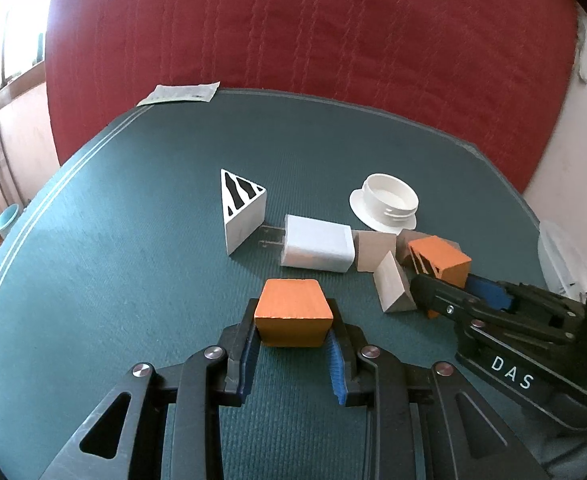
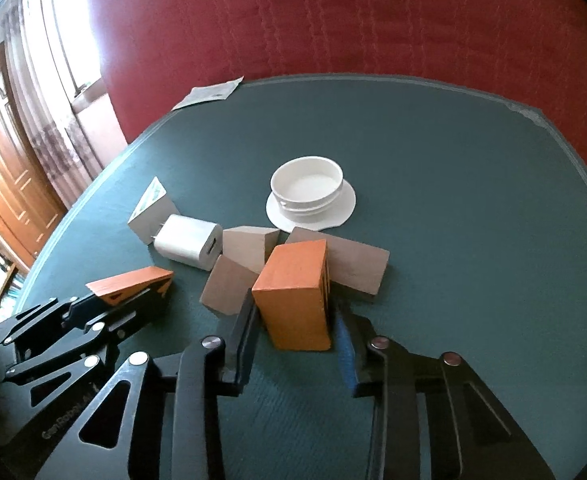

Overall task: Organize rigid objects
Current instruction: 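Grasp the orange block with the left gripper while the right gripper grasps an orange wedge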

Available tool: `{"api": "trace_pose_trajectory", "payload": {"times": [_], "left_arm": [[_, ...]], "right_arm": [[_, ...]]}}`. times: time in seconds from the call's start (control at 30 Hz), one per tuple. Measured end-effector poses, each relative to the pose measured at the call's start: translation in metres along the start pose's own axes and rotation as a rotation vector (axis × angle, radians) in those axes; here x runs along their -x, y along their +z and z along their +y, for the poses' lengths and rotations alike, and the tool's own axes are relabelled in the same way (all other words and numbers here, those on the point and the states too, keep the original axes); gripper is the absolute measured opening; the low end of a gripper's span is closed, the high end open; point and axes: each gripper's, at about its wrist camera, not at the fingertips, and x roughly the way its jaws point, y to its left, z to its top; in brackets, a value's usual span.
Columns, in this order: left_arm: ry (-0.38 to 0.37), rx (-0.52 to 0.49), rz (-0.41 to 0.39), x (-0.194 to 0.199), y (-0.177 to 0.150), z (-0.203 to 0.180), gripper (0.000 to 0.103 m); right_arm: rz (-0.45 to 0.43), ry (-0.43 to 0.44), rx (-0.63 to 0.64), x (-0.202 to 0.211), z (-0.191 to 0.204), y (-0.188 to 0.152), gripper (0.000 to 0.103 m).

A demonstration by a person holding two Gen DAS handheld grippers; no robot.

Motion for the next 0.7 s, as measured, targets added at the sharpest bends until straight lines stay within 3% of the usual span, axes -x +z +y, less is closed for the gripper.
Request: {"api": "trace_pose_trajectory", "payload": {"times": [0.7], "left_arm": [[-0.029, -0.012, 0.004, 0.008, -0.008, -0.008, 0.031]], "right_arm": [[-0.076, -0.001, -0.167, 0.061, -0.052, -0.023, 0.031]]}}
